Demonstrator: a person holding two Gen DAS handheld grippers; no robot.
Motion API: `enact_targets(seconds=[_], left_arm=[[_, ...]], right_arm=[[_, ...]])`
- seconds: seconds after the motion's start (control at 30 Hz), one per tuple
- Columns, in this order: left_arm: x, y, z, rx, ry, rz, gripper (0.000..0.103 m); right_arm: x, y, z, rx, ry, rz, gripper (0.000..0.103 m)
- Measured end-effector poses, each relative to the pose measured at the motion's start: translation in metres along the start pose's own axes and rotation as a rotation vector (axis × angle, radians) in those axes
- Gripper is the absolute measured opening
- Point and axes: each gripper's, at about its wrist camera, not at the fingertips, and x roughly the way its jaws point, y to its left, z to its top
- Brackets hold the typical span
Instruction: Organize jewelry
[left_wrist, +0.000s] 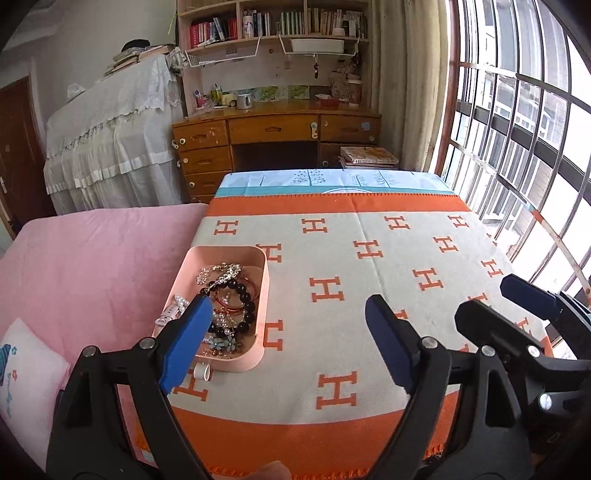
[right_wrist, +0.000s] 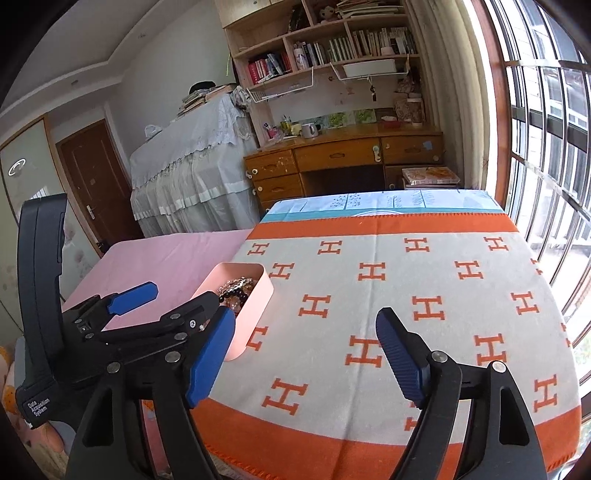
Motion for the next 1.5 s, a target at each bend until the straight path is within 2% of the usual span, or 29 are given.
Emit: enact_targets(seconds=[0.07,0.27,0.53,1.23,1.5], left_arm=[[-0.005,-0.007,0.001,-0.006,-0.024,0.011,0.083],[-0.011,-0.017,0.005,-0.024,-0.035,-0.021,0.083],[0.002,-0.024,0.004,-0.046,0.014,-0.053,0.083],[0.008,-0.024,-0.001,-0.025,0.009,0.030,0.083],[0.008,-0.023,-0.002,-0.025,0.011,0.034,0.083]], right_arm=[[-0.007,-0.006,-0.001,0.018,-0.008,-0.005,0.081],[-0.024,-0.022,-0.006,0.052,-0.026,-0.010,0.081],[-0.028,-0.031,-0.009,0.081,-0.021,-0.021,0.081],[-0.019,-0.028,-0.007,0.088,-0.006,-0.024,0.081],[-0.014,-0.027,-0.009,0.084,-0.002,-0.028,0.081]])
